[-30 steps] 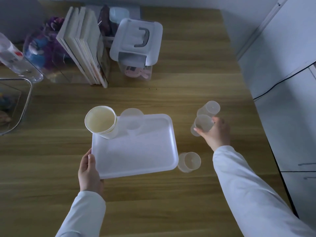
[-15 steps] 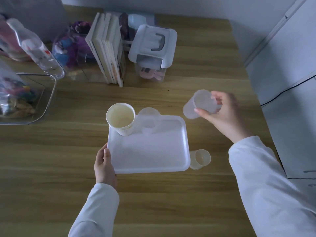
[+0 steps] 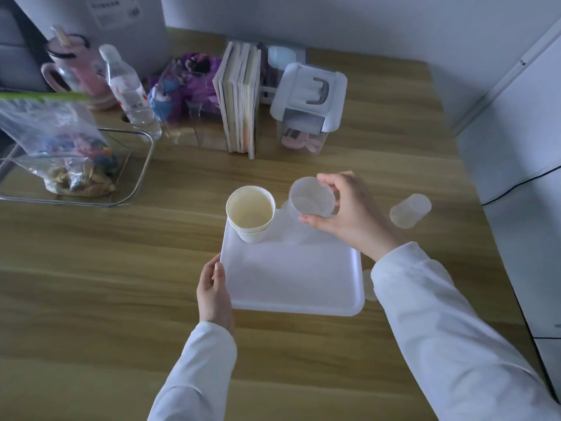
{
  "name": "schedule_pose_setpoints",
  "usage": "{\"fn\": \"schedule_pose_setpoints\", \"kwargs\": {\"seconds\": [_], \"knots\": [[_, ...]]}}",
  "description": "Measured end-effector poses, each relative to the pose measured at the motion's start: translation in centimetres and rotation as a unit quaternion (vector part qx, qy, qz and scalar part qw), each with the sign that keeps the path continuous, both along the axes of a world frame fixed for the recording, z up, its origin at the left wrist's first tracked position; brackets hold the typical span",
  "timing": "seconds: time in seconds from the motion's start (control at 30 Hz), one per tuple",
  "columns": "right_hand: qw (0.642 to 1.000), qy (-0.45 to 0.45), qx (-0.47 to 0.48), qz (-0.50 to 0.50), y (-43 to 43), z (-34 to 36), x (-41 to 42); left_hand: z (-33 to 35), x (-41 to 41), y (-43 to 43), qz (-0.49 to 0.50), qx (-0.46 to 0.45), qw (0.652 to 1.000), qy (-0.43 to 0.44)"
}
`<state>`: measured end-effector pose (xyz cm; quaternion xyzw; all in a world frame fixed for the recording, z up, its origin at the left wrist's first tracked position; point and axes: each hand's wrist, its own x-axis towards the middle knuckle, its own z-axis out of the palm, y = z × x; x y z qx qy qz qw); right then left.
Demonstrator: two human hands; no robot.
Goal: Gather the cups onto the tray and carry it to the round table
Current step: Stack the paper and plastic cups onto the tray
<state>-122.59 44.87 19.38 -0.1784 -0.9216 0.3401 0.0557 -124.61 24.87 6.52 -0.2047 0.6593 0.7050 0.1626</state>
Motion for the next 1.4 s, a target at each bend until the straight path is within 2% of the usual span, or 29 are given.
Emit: {"fn": "schedule_pose_setpoints", "kwargs": {"seconds": [0.27, 0.53, 0.7, 0.83, 1.0, 1.3, 1.4], "knots": [[1.0, -0.028, 0.004, 0.01, -2.3, -2.2, -0.6, 0.6, -0.2, -1.4, 0.005, 0.008, 1.0, -0.003], [0.999, -0.001, -0.053, -0.005, -3.1, -3.3, -0.7, 1.0, -0.6, -1.9, 0.001, 0.007, 1.0, -0.005], [0.98, 0.021, -0.174, -0.097, -2.7, -3.9, 0.2, 0.8, -0.6, -1.8, -0.002, 0.008, 1.0, -0.004], [0.939, 0.014, -0.281, -0.199, -2.5, -4.9, 1.0, 0.8, -0.5, -1.5, -0.007, 0.005, 1.0, -0.006], [0.909, 0.02, -0.354, -0.221, -3.1, -6.0, 1.3, 0.6, -0.2, -0.9, -0.017, -0.002, 1.0, -0.009], [0.902, 0.025, -0.373, -0.215, -2.5, -6.7, 1.9, 0.5, 0.2, -0.6, -0.02, -0.013, 1.0, -0.013], [0.916, 0.048, -0.32, -0.236, 0.5, -6.2, 4.1, 0.3, 0.2, -0.5, -0.016, -0.015, 1.0, -0.013]]}}
